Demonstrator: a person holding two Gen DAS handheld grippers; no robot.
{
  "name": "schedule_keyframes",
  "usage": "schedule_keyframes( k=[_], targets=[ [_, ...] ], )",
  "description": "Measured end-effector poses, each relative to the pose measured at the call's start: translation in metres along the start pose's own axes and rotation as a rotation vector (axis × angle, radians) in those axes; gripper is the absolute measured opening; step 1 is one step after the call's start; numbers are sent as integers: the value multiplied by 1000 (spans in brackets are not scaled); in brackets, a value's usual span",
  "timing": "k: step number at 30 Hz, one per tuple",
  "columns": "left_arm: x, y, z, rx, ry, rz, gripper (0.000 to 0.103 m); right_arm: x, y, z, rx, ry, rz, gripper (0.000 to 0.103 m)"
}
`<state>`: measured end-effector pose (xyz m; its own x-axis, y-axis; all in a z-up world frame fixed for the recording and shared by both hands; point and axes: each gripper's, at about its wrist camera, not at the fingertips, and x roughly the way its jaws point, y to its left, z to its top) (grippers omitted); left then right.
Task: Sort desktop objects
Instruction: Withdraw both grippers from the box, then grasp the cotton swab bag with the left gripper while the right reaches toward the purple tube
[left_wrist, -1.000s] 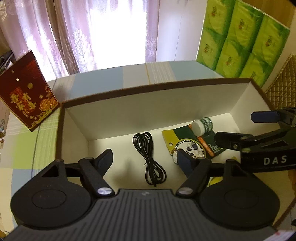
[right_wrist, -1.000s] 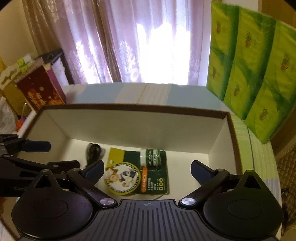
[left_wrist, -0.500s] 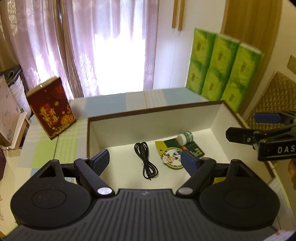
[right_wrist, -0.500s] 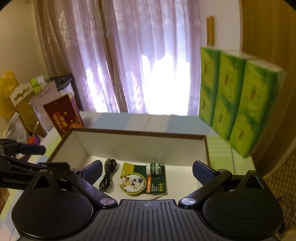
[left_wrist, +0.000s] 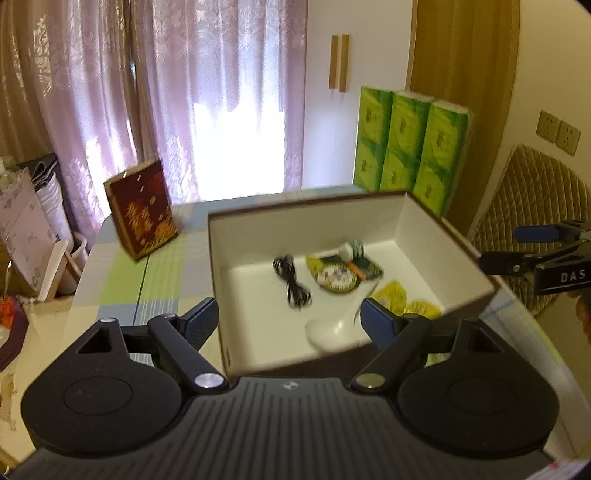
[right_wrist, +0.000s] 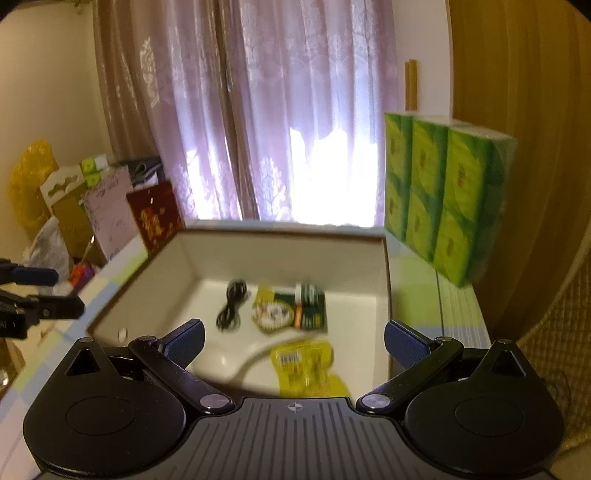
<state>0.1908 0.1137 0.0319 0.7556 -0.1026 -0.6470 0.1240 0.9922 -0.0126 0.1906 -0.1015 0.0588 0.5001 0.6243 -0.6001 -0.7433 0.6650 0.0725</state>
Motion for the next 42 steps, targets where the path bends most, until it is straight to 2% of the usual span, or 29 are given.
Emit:
schedule_keyframes(
  k=[5,11,18,21,26,29,32,34,37,42],
  targets=[
    [0,1,-36,-66,61,-24,80,-2,5,-46,15,89,-21,101],
    [11,-1,-73,-115,132,-44,75,5,6,-92,57,213,-33,101],
    [30,7,-91,-135,180,-48,71,11,-3,-100,90,252,-70,101],
    [39,12,-94,-146,199,-52,64,13,-5,-100,99,260,-80,101],
    [58,19,-93,-168,219,-58,61,18,-5,-103,109,278,-89,101],
    [70,22,-91,-175,226,-66,56,20,-4,-103,104,282,-91,101],
    [81,26,-89,-202,237,-82,44,21,-3,-102,104,280,-94,101],
    [87,28,-88,-227,247,-104,30,21,-4,-102,104,281,-98,101],
    [87,27,-86,-216,243,-125,17,22,-5,-101,110,280,-102,101],
    [70,23,-87,-210,214,-136,12,23,-5,-101,113,281,-101,101]
  ],
)
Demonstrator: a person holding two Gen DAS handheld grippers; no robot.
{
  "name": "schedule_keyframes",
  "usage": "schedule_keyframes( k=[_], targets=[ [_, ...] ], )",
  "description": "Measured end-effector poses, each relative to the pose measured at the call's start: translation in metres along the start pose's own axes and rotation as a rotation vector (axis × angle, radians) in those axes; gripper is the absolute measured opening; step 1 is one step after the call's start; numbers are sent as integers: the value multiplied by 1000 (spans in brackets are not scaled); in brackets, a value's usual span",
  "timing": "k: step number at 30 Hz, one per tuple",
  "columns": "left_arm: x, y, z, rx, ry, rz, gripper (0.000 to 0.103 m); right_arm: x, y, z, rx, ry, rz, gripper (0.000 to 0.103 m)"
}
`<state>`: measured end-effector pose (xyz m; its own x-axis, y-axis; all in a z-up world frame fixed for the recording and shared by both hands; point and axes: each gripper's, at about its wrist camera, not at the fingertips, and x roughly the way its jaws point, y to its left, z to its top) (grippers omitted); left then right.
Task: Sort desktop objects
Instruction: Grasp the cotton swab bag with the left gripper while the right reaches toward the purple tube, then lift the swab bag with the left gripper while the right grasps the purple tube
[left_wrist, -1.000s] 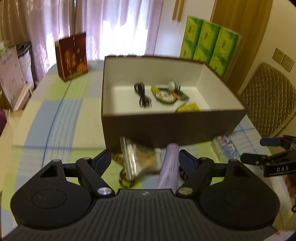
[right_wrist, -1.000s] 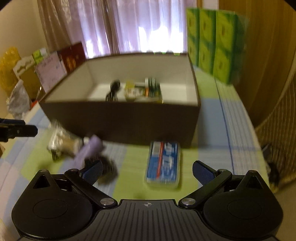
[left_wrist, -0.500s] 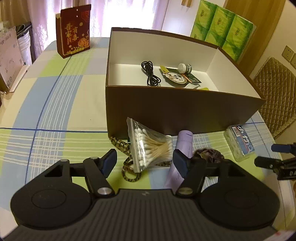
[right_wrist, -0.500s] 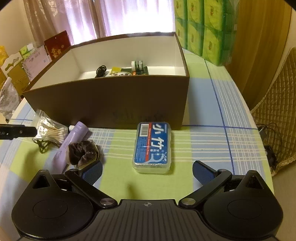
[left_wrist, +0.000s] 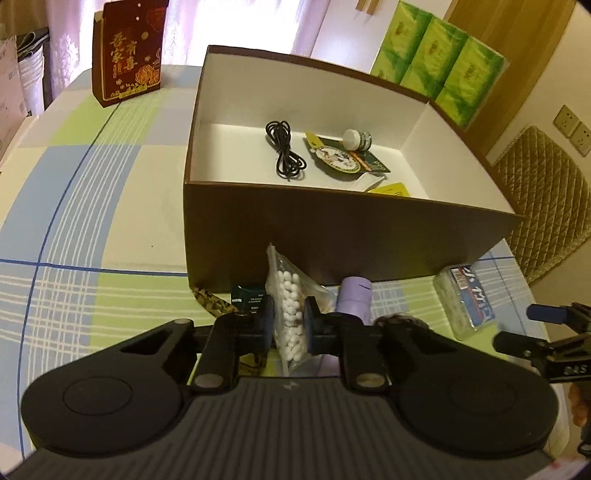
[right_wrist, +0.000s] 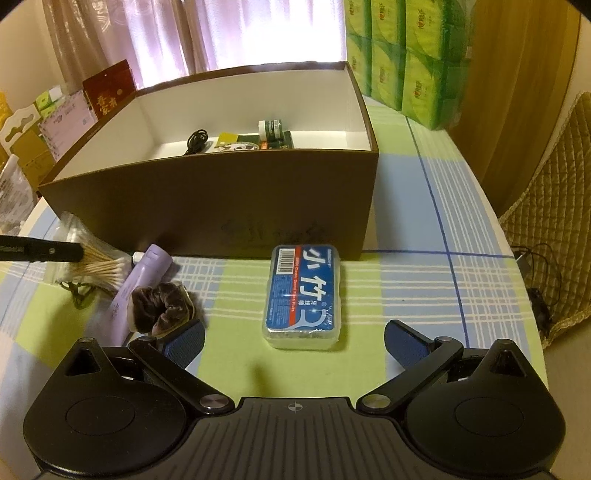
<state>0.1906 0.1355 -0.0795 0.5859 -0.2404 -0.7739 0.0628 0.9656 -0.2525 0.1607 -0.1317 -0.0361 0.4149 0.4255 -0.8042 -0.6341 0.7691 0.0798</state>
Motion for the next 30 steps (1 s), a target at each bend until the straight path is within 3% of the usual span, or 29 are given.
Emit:
schedule_keyframes(
  k=[6,11,14,20,25,30],
  targets=[
    [-30,3,-31,-40,14,7,11,2,2,-3,-9,9,4,101],
    [-41,20,-71,-108,112,32,11,4,2,-7,-10,23,6,101],
    [-49,24,-88,-108,139,46,20,5,4,-8,-17,28,11,101],
    [-57,11,-74,95,69,88,44,4,11,-10,-38,30,24,101],
    [-33,-5,-58,284,64,73,48,1,15,-12,-54,29,27,101],
    [0,-14,-58,408,136,80,50,-3,12,-15,-40,33,17,101]
  ],
)
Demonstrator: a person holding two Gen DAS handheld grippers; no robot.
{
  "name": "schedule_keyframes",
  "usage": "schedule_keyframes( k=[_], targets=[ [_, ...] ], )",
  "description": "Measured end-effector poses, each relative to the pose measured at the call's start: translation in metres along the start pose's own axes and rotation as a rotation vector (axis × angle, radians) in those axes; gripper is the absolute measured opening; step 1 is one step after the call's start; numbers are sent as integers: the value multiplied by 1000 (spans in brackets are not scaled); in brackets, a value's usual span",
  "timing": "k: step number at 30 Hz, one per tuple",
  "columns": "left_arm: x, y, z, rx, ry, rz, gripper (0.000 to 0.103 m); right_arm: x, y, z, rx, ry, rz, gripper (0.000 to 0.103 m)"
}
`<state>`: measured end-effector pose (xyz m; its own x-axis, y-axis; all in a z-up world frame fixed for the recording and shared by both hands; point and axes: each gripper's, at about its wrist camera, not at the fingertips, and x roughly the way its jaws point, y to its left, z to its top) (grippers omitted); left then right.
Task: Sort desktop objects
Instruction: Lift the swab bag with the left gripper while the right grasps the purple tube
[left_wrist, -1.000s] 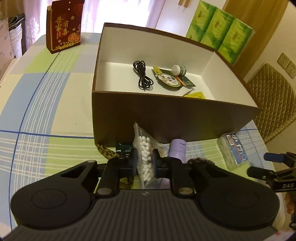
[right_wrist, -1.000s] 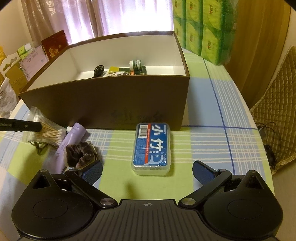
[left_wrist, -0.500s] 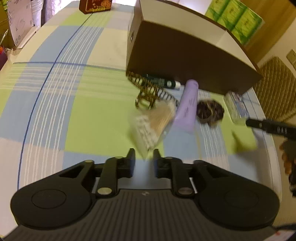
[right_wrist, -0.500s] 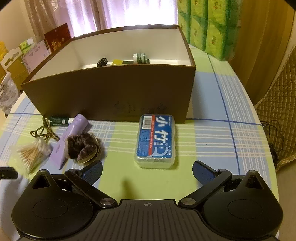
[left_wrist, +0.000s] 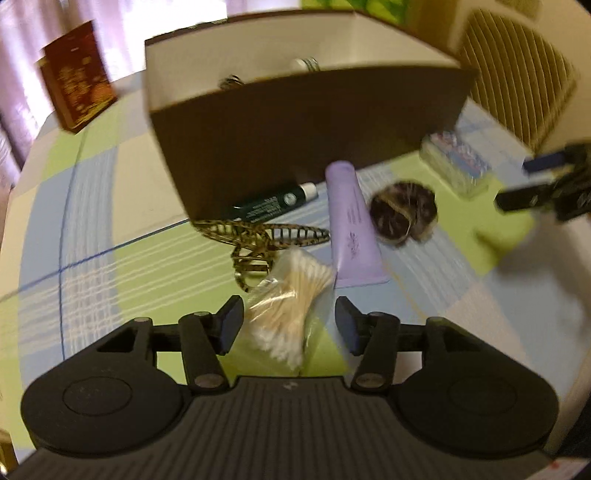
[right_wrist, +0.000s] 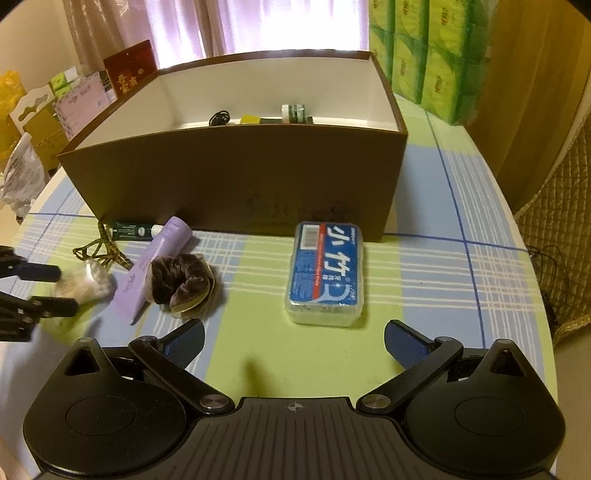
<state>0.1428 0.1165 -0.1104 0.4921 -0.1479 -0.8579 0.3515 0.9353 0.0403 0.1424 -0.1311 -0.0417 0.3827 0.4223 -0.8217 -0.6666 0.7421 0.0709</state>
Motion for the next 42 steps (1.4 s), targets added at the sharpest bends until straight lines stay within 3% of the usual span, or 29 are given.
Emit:
schedule_keyframes(
  k=[2,7,10,13,14,16,18,22,29,34,38,42],
  targets=[
    [5,-1,-2,29,2,10,48,-1,-1,-1,7,-1,-3,101],
    [2,1,-8,23,10,51,24,-5,7,5,1,-35,32,101],
    [-5,4,-16,-7,26,83,19,-7,20,13,-32,-78,74,101],
    [-10,7,-24,-30,49,168,19,-2,38,24,-68,-101,128,99],
    [-11,9,-26,-46,56,192,19,2,45,28,-82,-101,148,96],
    [-13,17,-28,-84,66,212,16,13,58,36,-101,-88,181,76],
    [-17,21,-28,-107,58,202,15,28,70,44,-88,-64,214,72],
    [-17,14,-29,-79,53,175,15,59,88,60,-44,-11,215,56],
    [-20,14,-38,-111,63,150,15,107,99,70,-7,50,174,42],
    [-23,15,-41,-118,68,150,20,100,115,50,-251,31,223,27],
    [-23,12,-39,-97,59,152,21,84,114,27,-382,40,243,26],
    [-23,4,-33,-38,40,146,38,66,104,6,-419,75,261,26]
  ],
)
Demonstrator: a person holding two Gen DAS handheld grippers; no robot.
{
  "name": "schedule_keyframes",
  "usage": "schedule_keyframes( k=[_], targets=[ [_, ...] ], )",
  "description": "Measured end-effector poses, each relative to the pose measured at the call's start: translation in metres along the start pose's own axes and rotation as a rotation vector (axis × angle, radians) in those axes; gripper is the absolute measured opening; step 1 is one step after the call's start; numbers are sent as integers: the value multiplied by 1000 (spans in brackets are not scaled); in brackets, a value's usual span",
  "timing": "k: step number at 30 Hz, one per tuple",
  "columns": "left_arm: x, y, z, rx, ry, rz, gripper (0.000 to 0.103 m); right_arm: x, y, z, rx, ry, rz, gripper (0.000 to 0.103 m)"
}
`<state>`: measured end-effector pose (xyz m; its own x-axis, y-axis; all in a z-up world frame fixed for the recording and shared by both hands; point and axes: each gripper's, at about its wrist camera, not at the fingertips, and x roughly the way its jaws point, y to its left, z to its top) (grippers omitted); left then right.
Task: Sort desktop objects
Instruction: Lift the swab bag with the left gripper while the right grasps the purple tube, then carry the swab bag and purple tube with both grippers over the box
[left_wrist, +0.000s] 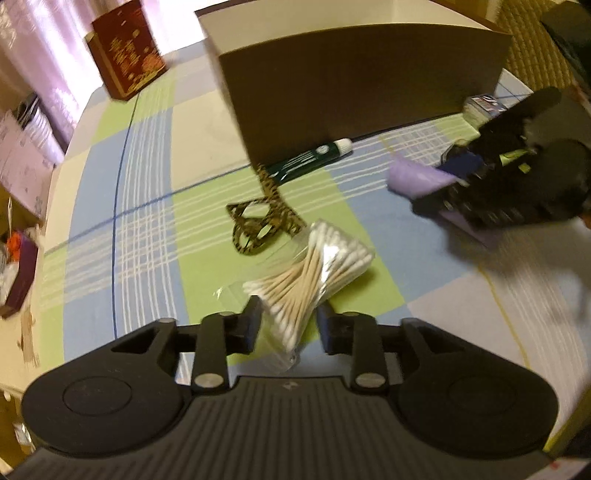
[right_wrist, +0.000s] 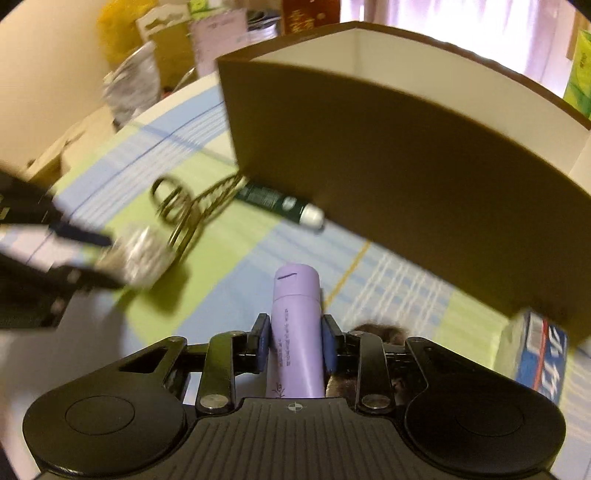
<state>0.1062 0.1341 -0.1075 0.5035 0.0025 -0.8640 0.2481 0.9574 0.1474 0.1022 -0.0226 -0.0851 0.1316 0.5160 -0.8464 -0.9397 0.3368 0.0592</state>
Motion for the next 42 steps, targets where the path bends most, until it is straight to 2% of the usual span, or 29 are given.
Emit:
schedule_keyframes(
  k=[4,8,9,11,13,17,22,26,35,42],
  targets=[
    [0,-8,7,75,-29,-4,47,-15,10,-21,-12,18,4,26],
    [12,-16,11,153,-32,11,50,-23,13,-32,4,16,0,27],
    [16,-18,12,171,-27,23,49,-23,14,-33,9,13,0,27],
    [19,-19,11,194,-25,32,40,-23,15,-34,12,8,-1,29],
    [19,-19,10,192,-18,44,25,-23,17,-35,14,-2,-14,29],
    [11,-18,9,161,-14,48,17,-21,25,-36,-31,-2,-41,28],
    [-8,-17,8,60,-16,-22,13,-22,27,-37,-13,17,-8,27],
    [-24,-16,11,-16,-45,-71,13,-33,23,-36,33,-6,20,26],
    [-58,-11,43,-76,-177,-117,13,-77,-8,-22,192,-146,26,25],
    [-71,-11,85,-60,-286,-129,13,-115,-33,5,245,-267,-6,25]
  ],
)
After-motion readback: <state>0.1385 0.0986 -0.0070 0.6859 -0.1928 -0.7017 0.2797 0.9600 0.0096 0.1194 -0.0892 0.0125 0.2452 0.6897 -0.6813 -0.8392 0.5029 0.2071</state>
